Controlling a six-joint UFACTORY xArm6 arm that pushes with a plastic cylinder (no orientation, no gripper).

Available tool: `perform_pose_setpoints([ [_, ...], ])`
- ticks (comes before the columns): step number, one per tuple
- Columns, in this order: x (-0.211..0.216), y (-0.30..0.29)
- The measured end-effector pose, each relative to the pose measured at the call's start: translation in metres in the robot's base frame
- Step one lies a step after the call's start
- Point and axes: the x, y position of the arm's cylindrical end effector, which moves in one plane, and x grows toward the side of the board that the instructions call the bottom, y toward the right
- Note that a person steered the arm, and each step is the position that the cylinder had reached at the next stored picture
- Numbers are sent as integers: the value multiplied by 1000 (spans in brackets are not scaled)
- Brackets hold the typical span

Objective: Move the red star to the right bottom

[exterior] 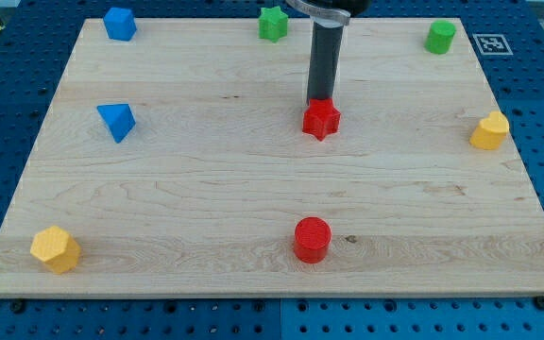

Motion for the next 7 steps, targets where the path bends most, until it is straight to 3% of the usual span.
perform_pose_setpoints([
  [4,51,-19],
  [7,79,37],
])
